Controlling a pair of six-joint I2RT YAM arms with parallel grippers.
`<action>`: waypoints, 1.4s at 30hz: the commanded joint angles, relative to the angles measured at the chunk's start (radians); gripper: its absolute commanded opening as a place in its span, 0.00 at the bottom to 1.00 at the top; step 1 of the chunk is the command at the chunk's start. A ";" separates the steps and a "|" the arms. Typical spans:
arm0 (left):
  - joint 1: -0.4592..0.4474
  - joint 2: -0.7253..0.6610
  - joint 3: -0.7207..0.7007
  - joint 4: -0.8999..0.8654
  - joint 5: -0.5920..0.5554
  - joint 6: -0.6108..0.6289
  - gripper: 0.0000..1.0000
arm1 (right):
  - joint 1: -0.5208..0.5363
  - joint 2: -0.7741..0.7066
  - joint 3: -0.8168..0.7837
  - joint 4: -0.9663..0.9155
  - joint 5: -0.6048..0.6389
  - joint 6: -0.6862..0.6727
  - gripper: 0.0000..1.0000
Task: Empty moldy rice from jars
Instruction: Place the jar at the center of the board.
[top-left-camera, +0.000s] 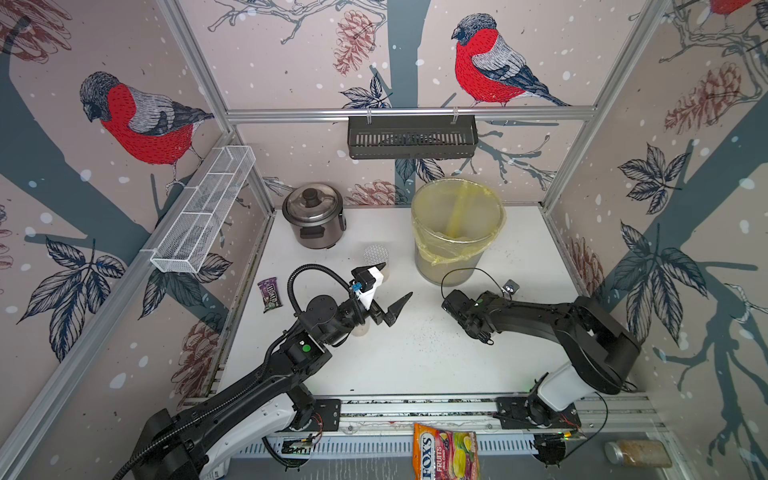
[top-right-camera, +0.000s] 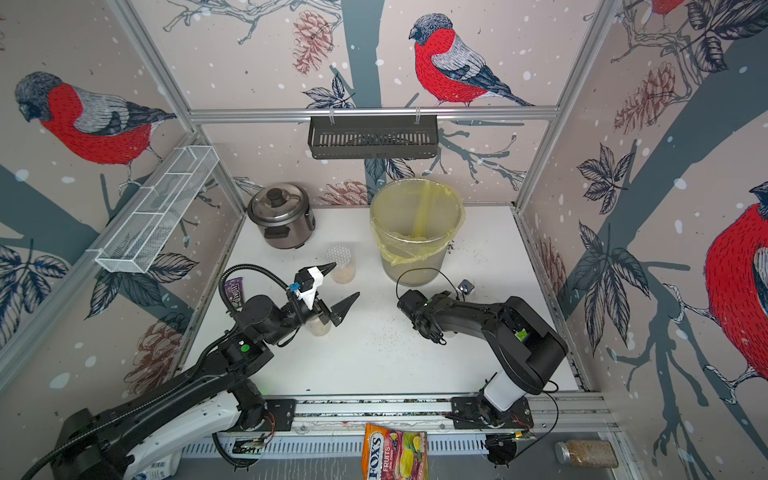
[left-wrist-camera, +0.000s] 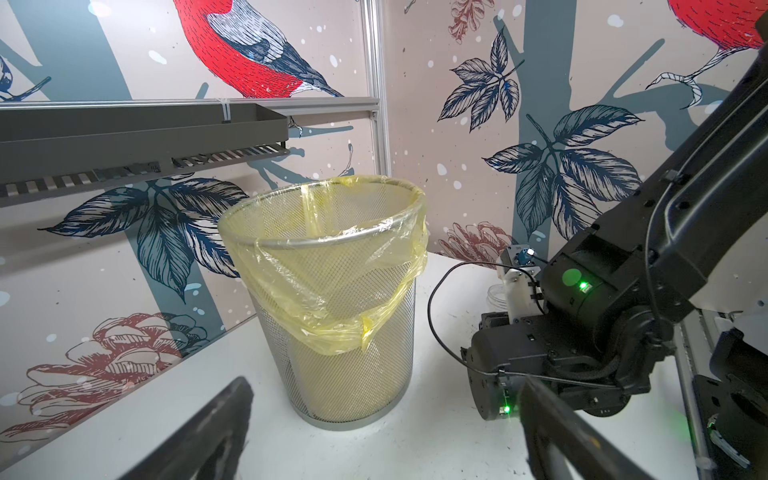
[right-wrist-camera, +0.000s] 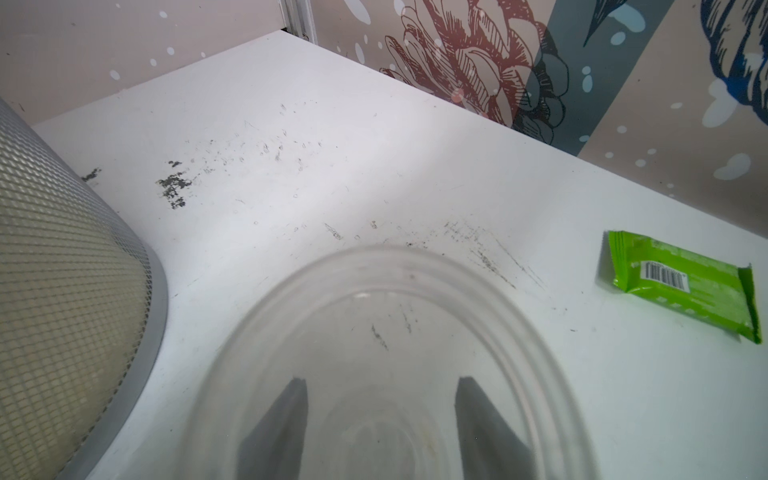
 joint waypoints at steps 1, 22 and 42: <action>0.000 -0.007 -0.005 0.068 -0.007 -0.023 0.98 | -0.004 0.017 0.004 -0.034 0.004 0.041 0.46; -0.005 0.010 -0.025 0.111 0.011 -0.041 0.98 | -0.046 0.079 -0.001 0.035 0.004 -0.011 0.52; -0.005 0.016 -0.027 0.073 0.005 -0.030 0.98 | -0.061 0.049 -0.029 0.096 -0.047 -0.086 0.66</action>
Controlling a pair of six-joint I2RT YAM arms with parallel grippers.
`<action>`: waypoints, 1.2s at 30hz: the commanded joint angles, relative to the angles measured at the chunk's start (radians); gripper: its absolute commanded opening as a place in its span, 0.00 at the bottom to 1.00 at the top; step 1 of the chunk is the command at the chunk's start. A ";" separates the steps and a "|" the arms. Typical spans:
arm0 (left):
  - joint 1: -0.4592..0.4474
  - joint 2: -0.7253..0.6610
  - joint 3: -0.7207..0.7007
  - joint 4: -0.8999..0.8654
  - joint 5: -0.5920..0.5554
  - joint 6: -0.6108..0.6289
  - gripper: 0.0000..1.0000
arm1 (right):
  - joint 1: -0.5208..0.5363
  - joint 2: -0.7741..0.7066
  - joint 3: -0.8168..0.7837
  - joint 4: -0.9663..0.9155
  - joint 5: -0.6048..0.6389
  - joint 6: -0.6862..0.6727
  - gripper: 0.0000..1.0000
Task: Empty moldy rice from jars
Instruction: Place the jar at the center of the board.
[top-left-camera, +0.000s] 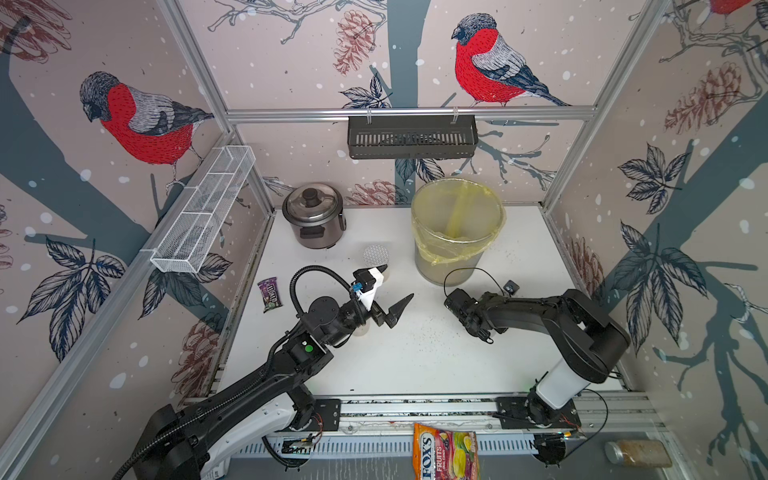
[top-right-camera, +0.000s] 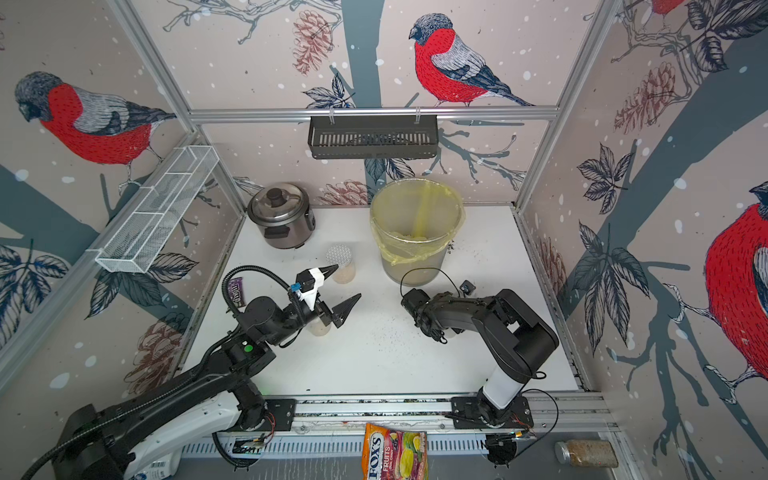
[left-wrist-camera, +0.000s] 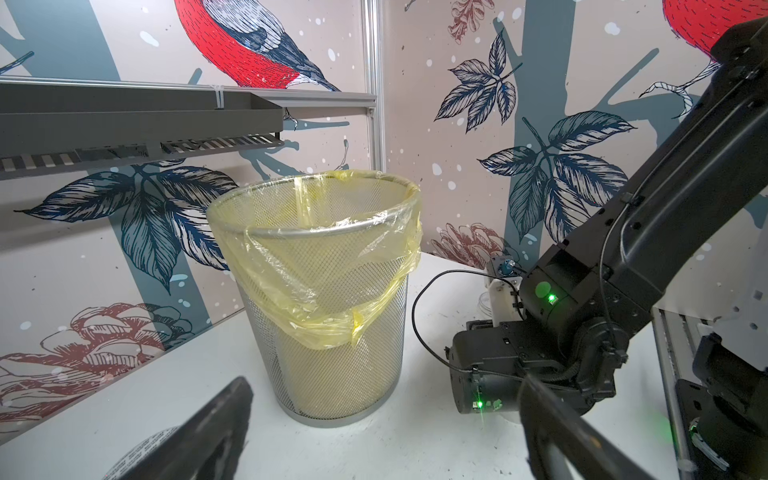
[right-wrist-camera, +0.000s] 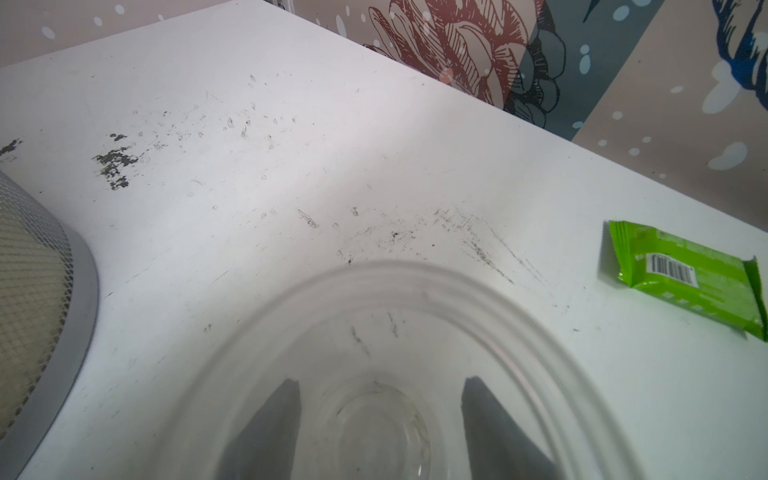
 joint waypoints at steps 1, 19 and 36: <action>0.000 -0.003 -0.001 0.029 0.002 0.008 0.98 | -0.001 -0.005 -0.002 0.005 -0.013 -0.026 0.67; 0.000 0.015 0.000 0.012 -0.021 0.015 0.98 | 0.029 -0.082 0.039 -0.045 0.006 -0.071 1.00; 0.001 0.020 0.043 -0.062 -0.189 -0.068 0.98 | 0.146 -0.361 0.071 -0.307 0.007 0.010 1.00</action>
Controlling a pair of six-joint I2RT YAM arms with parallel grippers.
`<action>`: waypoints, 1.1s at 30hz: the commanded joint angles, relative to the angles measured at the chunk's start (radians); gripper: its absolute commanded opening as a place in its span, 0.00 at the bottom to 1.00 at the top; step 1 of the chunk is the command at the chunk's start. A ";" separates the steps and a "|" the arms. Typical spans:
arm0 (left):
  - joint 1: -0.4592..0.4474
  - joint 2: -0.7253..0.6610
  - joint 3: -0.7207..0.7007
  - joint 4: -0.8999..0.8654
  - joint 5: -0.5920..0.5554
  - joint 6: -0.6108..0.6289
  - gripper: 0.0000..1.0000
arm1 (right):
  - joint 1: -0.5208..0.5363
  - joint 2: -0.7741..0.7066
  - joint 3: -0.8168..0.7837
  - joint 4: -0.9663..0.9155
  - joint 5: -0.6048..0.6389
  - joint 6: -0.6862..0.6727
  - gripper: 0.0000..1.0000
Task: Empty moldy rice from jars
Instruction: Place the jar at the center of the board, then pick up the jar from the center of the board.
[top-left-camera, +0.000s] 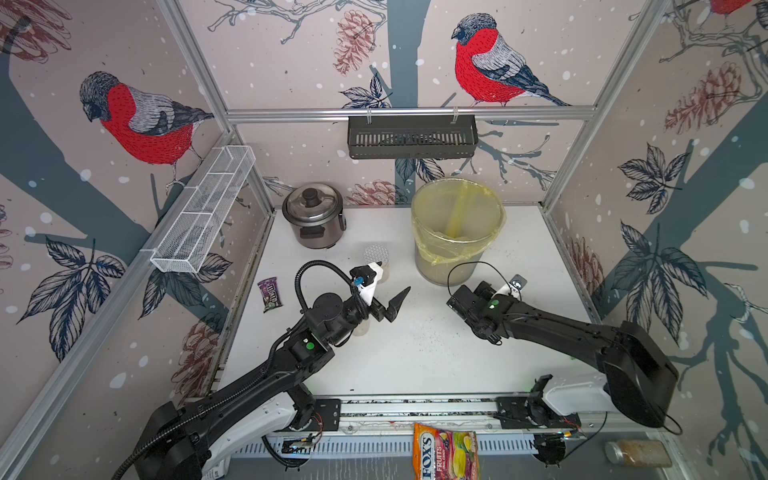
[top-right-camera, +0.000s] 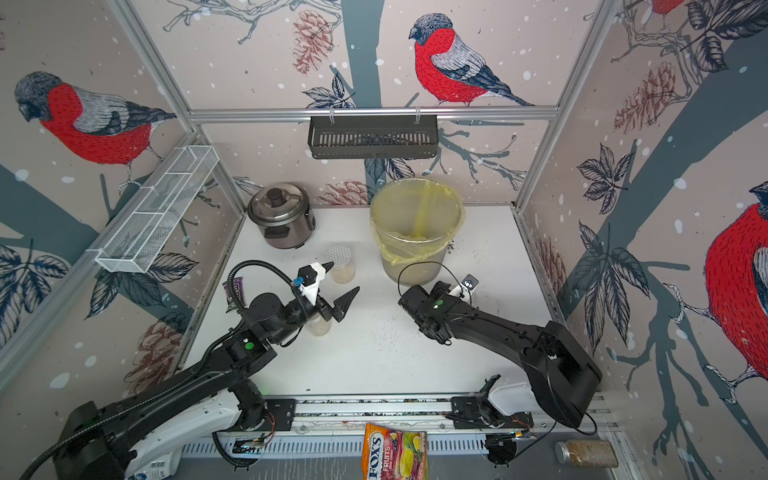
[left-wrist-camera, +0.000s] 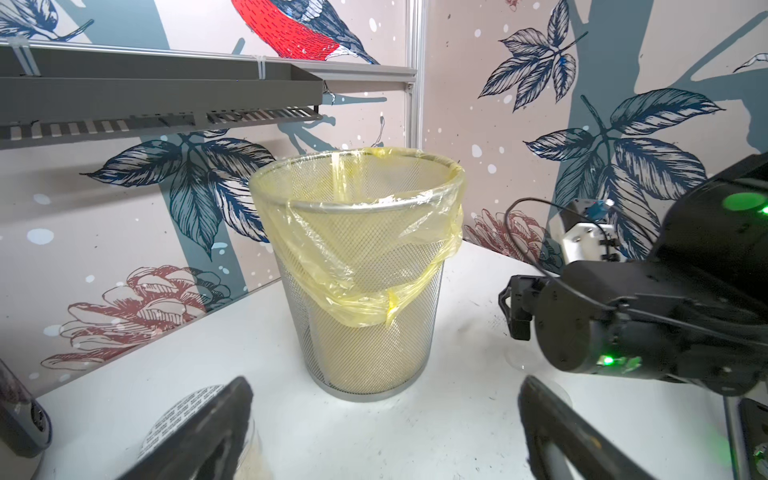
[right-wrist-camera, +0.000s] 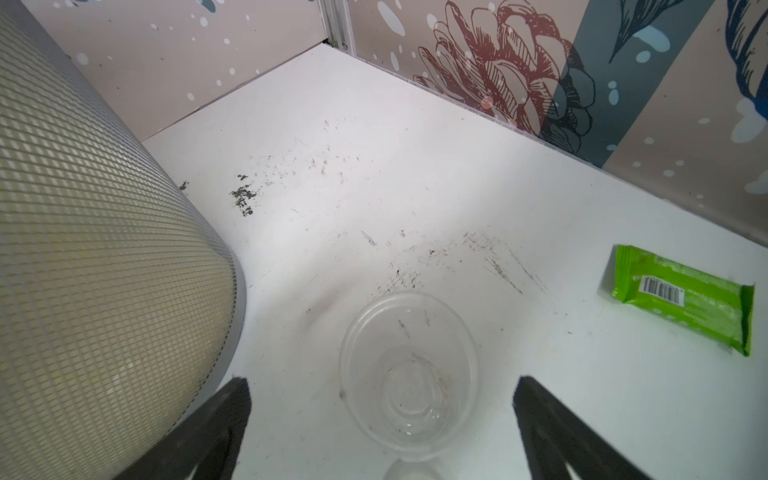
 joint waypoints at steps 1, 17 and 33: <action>0.001 -0.005 0.016 0.002 -0.075 -0.060 0.98 | 0.029 -0.062 0.018 -0.112 0.013 0.027 1.00; 0.003 -0.037 0.138 -0.458 -0.515 -0.362 0.98 | 0.178 -0.096 0.230 -0.046 -0.274 -0.621 1.00; 0.002 -0.349 0.110 -0.795 -0.821 -0.715 0.98 | 0.375 -0.023 0.351 0.165 -0.409 -0.804 1.00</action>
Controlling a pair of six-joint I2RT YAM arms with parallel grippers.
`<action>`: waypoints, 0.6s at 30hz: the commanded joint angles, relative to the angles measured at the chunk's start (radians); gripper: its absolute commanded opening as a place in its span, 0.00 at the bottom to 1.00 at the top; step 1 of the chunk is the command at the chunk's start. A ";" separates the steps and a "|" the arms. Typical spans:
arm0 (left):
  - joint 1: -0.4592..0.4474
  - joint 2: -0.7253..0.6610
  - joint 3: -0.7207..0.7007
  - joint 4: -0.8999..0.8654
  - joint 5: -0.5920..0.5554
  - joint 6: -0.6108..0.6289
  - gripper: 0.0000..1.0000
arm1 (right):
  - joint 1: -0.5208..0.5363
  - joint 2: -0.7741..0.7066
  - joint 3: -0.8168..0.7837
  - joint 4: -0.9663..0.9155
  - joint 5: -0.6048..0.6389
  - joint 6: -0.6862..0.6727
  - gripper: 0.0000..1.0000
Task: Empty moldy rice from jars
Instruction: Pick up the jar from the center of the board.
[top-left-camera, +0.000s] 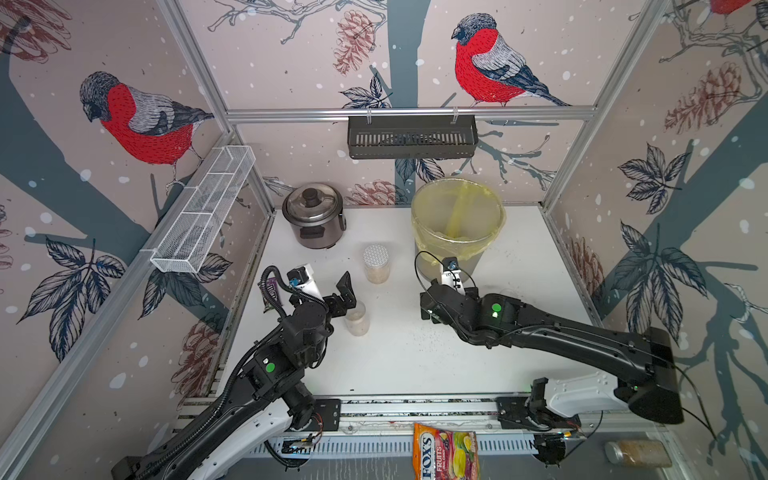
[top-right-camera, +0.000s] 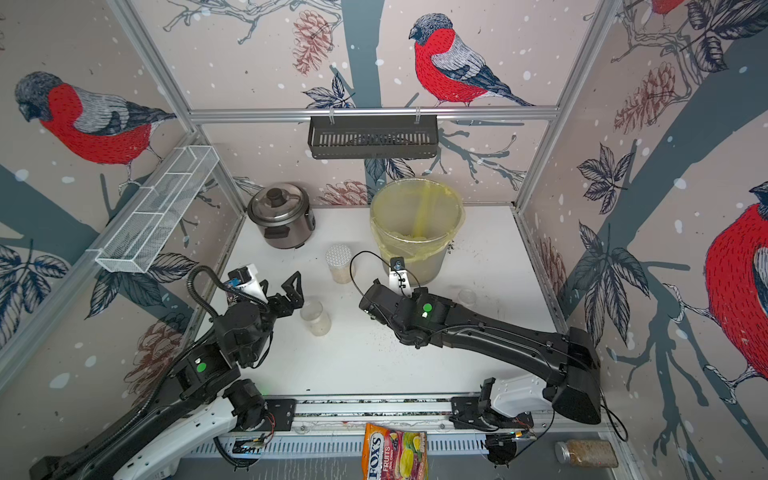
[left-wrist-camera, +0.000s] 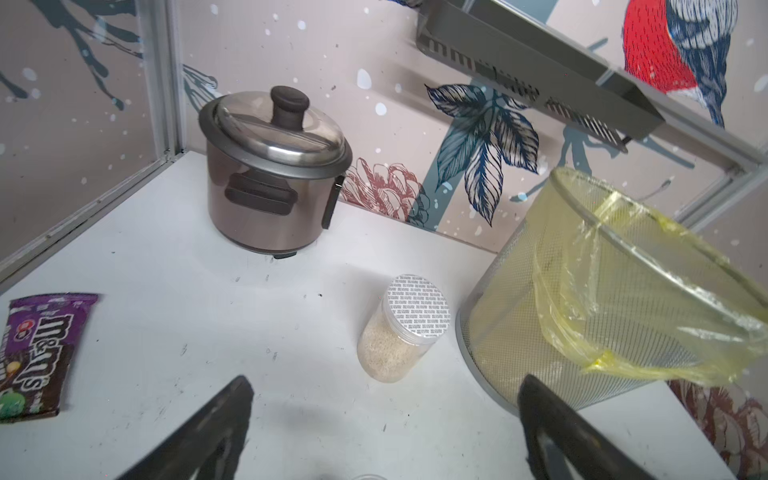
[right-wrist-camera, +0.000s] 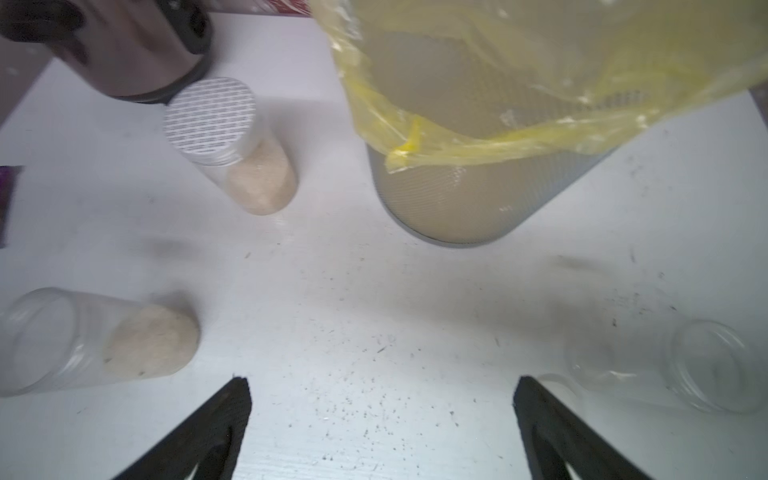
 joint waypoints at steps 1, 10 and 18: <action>0.001 -0.019 -0.002 -0.095 -0.114 -0.136 0.98 | 0.021 0.002 -0.020 0.121 -0.031 -0.067 1.00; 0.002 0.050 0.052 -0.281 -0.159 -0.360 0.98 | 0.097 0.197 -0.006 0.303 -0.161 -0.111 1.00; 0.002 -0.120 0.021 -0.329 -0.200 -0.303 0.98 | 0.173 0.366 0.008 0.554 -0.177 -0.222 1.00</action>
